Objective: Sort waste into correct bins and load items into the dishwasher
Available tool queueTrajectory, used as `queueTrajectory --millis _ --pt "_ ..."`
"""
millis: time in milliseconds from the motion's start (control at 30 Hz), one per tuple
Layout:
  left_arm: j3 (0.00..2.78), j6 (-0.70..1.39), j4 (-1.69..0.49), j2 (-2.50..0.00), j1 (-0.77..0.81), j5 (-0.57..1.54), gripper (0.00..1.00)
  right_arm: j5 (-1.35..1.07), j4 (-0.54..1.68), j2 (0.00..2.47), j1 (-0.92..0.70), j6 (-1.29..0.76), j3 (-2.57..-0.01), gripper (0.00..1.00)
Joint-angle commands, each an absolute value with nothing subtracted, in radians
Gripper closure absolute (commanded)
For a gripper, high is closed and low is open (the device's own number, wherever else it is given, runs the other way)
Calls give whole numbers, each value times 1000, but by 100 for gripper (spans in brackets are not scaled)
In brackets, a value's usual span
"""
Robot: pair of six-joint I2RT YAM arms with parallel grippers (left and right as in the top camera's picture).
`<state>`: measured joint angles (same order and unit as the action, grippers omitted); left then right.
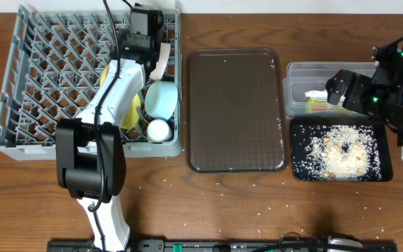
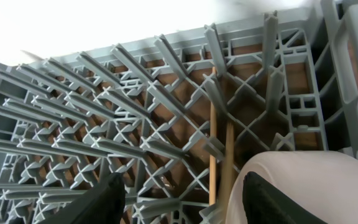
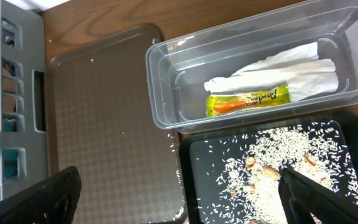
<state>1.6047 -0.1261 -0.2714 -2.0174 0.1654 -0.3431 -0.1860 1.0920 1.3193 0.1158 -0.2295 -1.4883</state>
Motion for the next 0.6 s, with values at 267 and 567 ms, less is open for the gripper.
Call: queueTrajectory --millis 267,567 --pt "1608 -24 -373 -1860 141 -352 39 -184 1093 1320 124 -220 -1490 1" --pt "1608 66 -616 -1604 141 -242 38 -184 1093 1320 124 -220 -1490 1"
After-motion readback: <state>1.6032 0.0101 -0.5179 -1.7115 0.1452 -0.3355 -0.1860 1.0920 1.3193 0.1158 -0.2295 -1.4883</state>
